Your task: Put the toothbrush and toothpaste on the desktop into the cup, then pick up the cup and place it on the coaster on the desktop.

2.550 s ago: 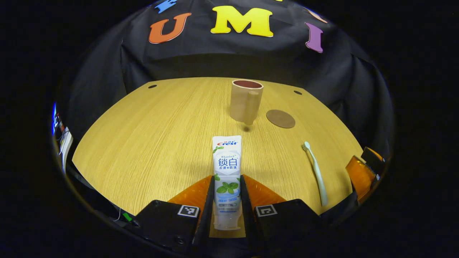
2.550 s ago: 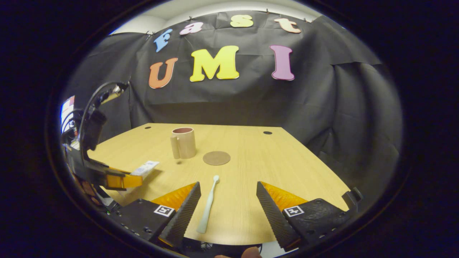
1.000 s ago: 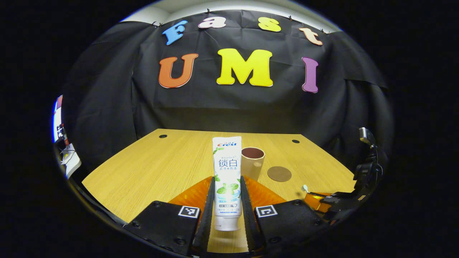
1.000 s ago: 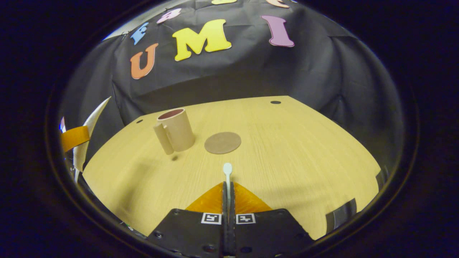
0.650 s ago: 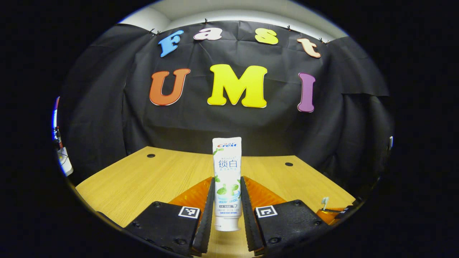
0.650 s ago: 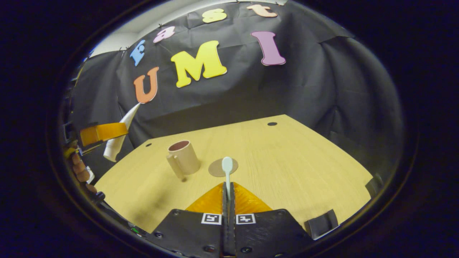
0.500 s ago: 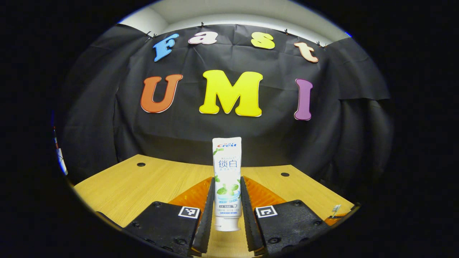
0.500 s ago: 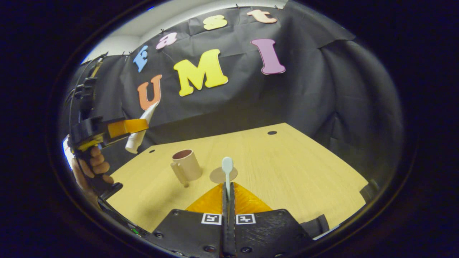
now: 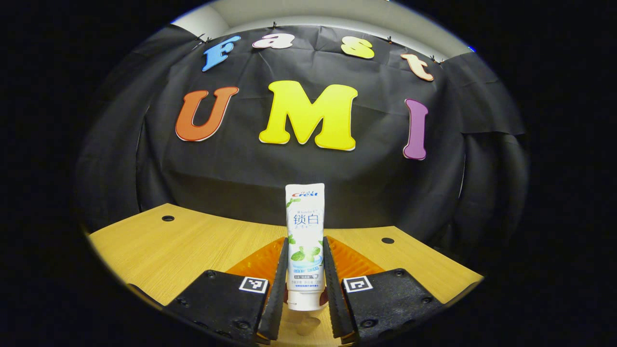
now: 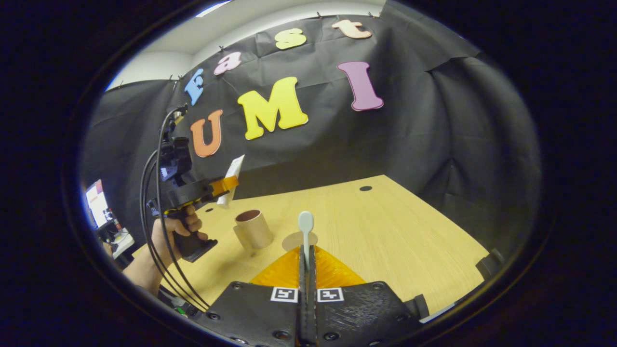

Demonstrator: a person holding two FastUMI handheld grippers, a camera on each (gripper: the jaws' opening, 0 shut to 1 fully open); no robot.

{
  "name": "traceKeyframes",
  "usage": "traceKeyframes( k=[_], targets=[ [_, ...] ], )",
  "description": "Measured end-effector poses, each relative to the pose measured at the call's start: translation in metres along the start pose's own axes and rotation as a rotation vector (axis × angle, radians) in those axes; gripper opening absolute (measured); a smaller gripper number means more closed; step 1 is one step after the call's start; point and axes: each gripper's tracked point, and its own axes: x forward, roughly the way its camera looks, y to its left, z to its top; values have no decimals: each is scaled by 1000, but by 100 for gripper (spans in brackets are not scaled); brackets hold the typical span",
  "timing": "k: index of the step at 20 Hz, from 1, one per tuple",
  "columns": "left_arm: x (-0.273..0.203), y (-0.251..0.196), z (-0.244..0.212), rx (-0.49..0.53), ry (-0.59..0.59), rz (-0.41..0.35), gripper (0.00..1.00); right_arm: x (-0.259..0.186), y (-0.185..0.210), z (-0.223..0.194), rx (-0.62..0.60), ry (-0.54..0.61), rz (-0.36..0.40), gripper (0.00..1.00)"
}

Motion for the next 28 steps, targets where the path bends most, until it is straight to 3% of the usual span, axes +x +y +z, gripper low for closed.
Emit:
traceKeyframes(
  k=[9,28],
  targets=[
    [4,1,-9,15,7,-3,45,6,-20,-6,50,20,-17,0],
    [8,3,-25,-1,55,-4,46,5,-15,-8,37,18,-18,0]
  ],
)
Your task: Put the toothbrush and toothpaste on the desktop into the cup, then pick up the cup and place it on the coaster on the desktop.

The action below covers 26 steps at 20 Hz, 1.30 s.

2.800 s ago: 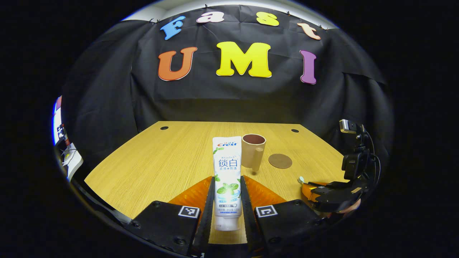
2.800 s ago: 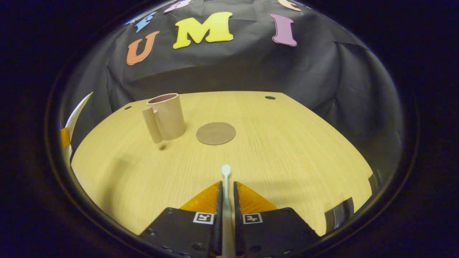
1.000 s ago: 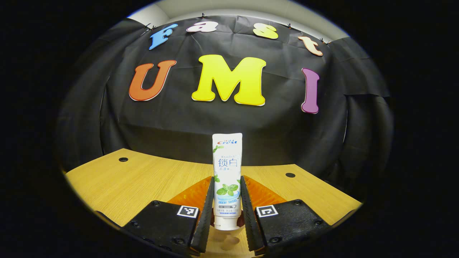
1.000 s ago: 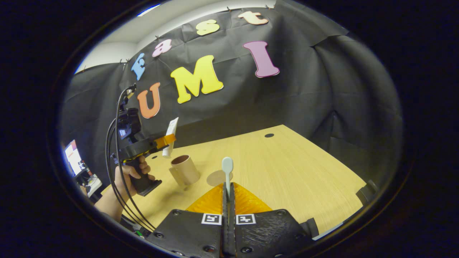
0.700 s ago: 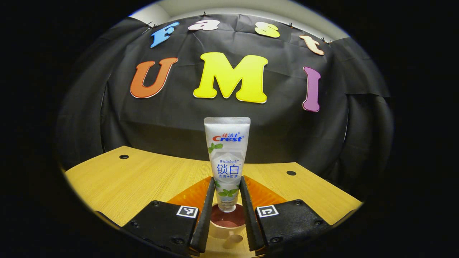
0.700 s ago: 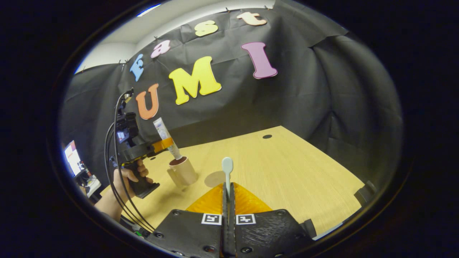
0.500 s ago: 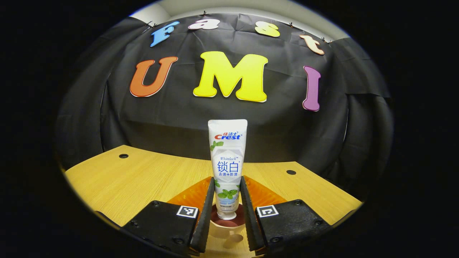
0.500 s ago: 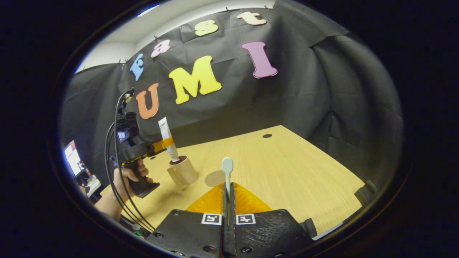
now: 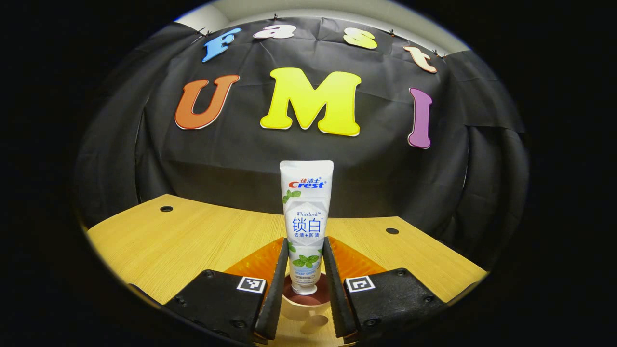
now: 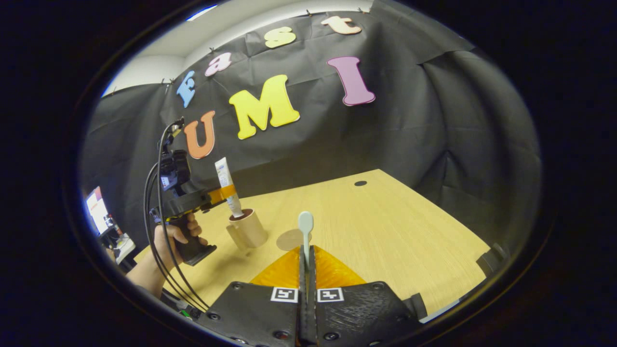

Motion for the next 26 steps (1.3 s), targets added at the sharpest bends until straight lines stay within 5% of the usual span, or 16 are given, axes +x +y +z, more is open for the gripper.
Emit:
traceKeyframes(
  k=[7,10,12,26],
  targets=[
    [-9,6,13,21,-35,17,53,-3,10,3,-31,-9,7,0],
    [-22,16,25,25,-76,31,92,3,22,5,-63,-11,28,0],
    [-31,25,31,30,-102,39,97,9,37,11,-89,-18,61,0],
    [-110,115,32,55,-142,147,97,96,252,85,-314,-235,445,0]
  ],
)
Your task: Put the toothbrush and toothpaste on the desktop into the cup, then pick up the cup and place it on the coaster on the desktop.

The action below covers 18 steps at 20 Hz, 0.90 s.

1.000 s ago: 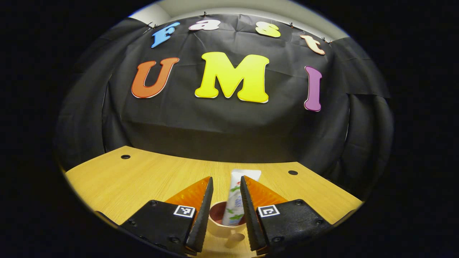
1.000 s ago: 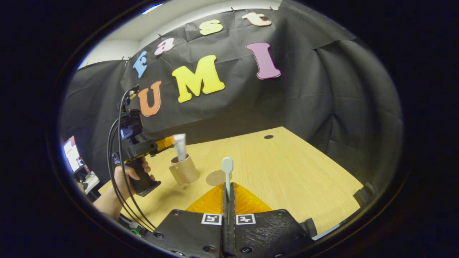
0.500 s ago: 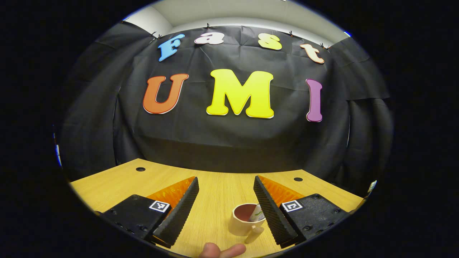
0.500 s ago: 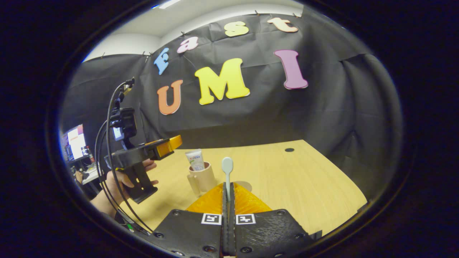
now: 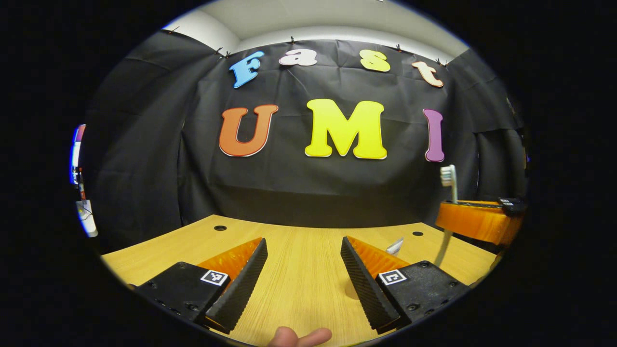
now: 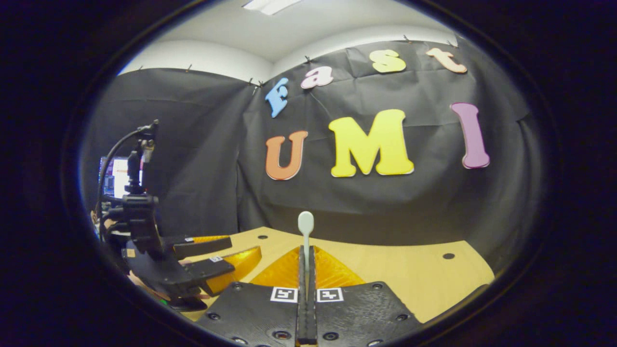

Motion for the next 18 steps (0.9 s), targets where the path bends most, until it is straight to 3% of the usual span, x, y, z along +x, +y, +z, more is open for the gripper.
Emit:
traceKeyframes(
  k=[4,9,18],
  targets=[
    [-1,24,-7,12,11,22,97,48,17,11,-32,-52,53,2],
    [0,41,-12,3,14,35,97,86,-11,-3,-40,-82,-36,0],
    [7,39,-22,-11,36,27,98,100,-41,-12,-18,-81,-123,0]
  ],
)
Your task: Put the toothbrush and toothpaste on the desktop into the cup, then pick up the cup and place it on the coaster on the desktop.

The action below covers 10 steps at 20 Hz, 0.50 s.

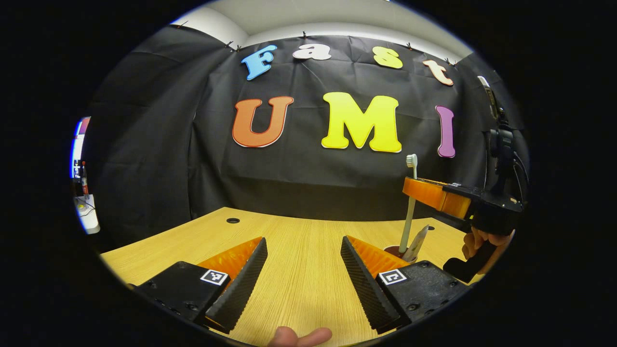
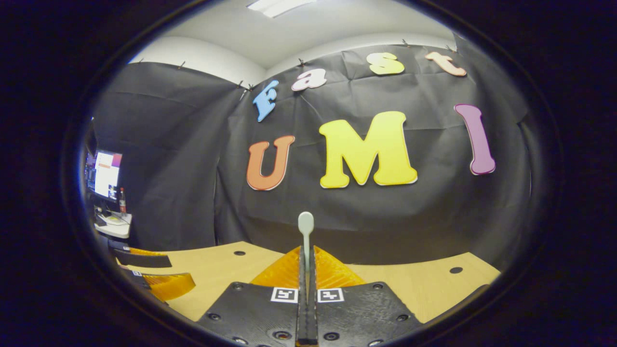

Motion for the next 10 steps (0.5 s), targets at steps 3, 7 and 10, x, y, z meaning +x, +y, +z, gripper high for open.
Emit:
traceKeyframes(
  k=[3,7,10],
  targets=[
    [0,0,0,5,-1,2,98,-2,3,-17,17,56,20,3],
    [-1,-10,-2,6,13,-15,97,-20,-11,-13,27,22,-19,72],
    [-5,-22,0,6,21,-34,97,-32,-23,-3,40,-4,-42,94]
  ],
)
